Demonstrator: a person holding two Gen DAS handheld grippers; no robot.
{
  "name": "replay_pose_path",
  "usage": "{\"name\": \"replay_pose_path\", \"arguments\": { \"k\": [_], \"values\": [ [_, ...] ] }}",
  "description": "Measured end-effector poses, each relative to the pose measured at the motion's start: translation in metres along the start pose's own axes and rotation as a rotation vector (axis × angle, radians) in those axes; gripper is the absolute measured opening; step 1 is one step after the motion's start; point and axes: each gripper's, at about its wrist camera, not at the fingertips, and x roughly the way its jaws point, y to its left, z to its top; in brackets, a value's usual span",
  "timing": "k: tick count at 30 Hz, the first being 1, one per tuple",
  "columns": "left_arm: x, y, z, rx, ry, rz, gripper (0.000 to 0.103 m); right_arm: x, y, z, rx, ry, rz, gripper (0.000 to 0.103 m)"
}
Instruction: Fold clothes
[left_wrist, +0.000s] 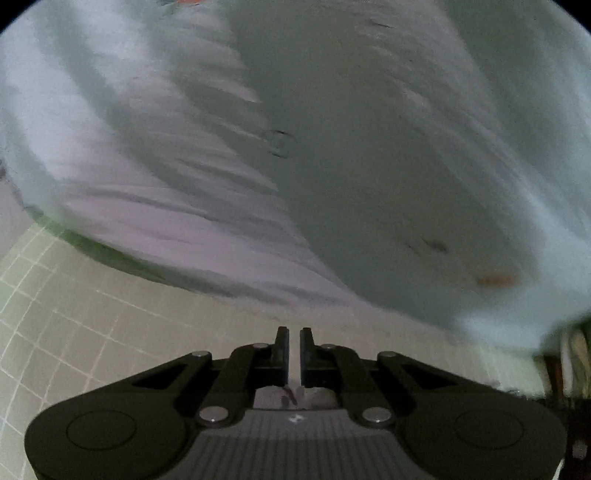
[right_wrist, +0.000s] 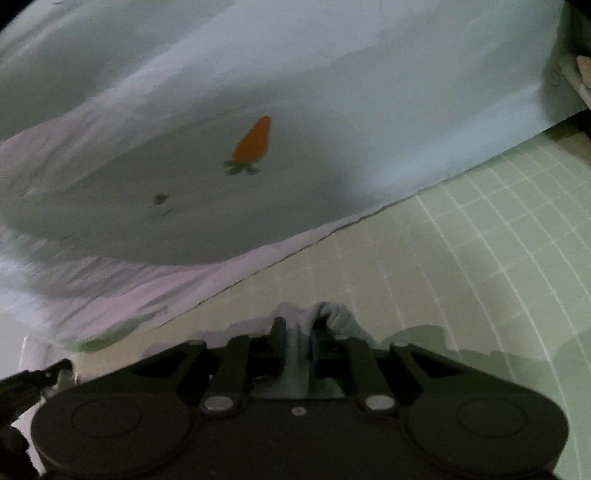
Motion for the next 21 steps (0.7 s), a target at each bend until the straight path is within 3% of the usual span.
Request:
{"name": "replay_pose_path", "arguments": {
  "k": [2,4,5,7,9,12,19,20,21],
  "values": [
    [0.002,0.009,0.005,-0.028,-0.020,0.037,0.014,0.000,-0.003,0.003,0.033,-0.033,0.004,0.029],
    [0.000,0.014,0.002,-0.020,-0.018,0.059,0.034,-0.006,-0.002,0.003,0.010,-0.092,-0.018,0.051],
    [-0.002,0.016,-0.001,-0.013,-0.012,0.067,0.039,-0.010,-0.002,0.003,-0.012,-0.125,-0.039,0.056],
    [-0.007,0.020,-0.013,0.003,0.007,0.076,0.055,-0.017,-0.002,-0.001,-0.063,-0.148,-0.072,0.062],
    [-0.010,0.020,-0.030,0.019,0.040,0.059,0.059,-0.017,-0.005,-0.006,-0.091,-0.132,-0.081,0.066],
    [-0.015,0.017,-0.053,0.016,0.080,0.019,0.062,-0.013,-0.009,-0.019,-0.120,-0.093,-0.103,0.072],
    [-0.010,0.003,-0.074,0.034,0.090,-0.012,0.060,0.002,-0.007,-0.041,-0.223,-0.038,-0.149,0.073],
    [-0.008,0.002,-0.073,0.038,0.085,-0.015,0.058,0.005,-0.006,-0.042,-0.242,-0.035,-0.156,0.072],
    [-0.006,0.000,-0.072,0.041,0.079,-0.018,0.044,0.009,-0.005,-0.042,-0.257,-0.033,-0.151,0.072]
  ]
}}
